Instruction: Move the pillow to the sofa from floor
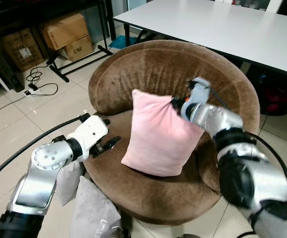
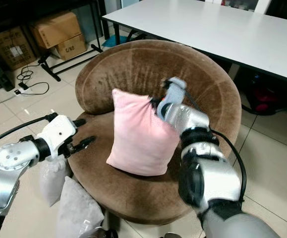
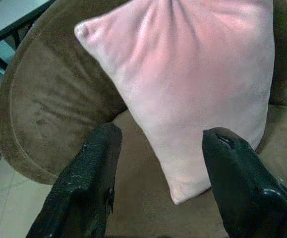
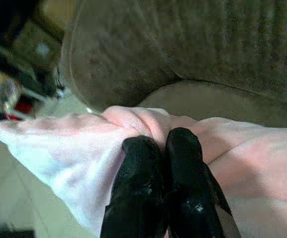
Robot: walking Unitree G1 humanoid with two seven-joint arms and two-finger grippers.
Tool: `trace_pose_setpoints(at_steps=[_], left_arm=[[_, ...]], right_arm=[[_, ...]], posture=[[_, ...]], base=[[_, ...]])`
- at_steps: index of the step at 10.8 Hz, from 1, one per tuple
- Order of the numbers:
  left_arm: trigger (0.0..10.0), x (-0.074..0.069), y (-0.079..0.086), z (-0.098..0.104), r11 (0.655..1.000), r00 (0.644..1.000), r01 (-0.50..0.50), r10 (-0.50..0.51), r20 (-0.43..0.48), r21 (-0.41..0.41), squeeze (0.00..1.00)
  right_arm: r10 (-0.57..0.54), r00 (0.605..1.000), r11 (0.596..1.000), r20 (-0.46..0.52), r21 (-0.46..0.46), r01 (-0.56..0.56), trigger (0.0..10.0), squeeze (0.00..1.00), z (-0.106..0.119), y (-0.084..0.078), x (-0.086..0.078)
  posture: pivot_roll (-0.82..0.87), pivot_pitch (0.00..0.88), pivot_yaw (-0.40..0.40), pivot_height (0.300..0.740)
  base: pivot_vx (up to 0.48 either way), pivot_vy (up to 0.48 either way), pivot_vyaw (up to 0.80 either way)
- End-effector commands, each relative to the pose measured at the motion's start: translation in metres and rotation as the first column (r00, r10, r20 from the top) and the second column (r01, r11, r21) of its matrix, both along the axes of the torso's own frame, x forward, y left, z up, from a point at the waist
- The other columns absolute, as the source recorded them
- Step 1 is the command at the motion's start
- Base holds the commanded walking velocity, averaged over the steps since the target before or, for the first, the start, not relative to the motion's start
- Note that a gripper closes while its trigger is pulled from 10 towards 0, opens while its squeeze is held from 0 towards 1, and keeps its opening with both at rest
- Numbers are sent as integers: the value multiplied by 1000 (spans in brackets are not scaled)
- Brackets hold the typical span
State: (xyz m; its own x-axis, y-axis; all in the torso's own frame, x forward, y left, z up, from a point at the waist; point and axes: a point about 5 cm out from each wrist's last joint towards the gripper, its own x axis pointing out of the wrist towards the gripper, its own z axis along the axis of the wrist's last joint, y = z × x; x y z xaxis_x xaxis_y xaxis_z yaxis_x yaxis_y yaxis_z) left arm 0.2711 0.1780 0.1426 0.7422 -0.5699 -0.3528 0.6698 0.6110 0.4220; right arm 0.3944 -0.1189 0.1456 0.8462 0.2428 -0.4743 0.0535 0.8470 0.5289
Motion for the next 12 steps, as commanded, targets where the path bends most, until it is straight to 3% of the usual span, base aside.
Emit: trace_pose_setpoints(at_steps=[1,4,5,6,7,9,10,12], left_arm=[[10000,-1,2,3,1000,1000,-5,5,6,13,0],[10000,-2,-1,11,1000,1000,-12,12,18,-21,0],[10000,0,-5,12,998,1000,-13,14,11,-68,0],[10000,0,-9,11,991,1000,-6,3,-17,-130,0],[10000,-2,-11,8,989,998,16,-25,-58,-148,0],[10000,-10,-4,5,995,995,13,-22,-93,-98,0],[10000,-10,-3,6,996,996,9,-18,-91,-93,0],[10000,-9,-4,11,995,996,15,-24,-88,-99,0]], right_arm=[[-79,996,994,41,74,76,0,0,19,-3,8],[-324,946,932,12,175,317,0,0,32,-34,15],[-348,937,926,-16,153,346,0,0,26,-39,13],[-340,937,932,-80,101,347,667,0,11,-39,8],[-343,931,932,-127,78,354,3647,0,-1,-37,4],[-331,934,935,-130,87,344,2627,0,-1,-33,4],[-270,958,956,-99,90,279,314,0,5,-27,7],[-190,982,971,-24,144,191,0,0,35,-17,15]], posture=[[-107,0,25,740],[-102,0,20,740],[-109,0,23,740],[-120,0,30,740],[-120,0,30,740],[-107,0,23,740],[-107,0,23,740],[-107,0,24,740]], base=[[0,0,0],[0,0,0],[0,0,0],[0,0,0],[0,0,0],[0,0,0],[0,0,0],[0,0,0]])
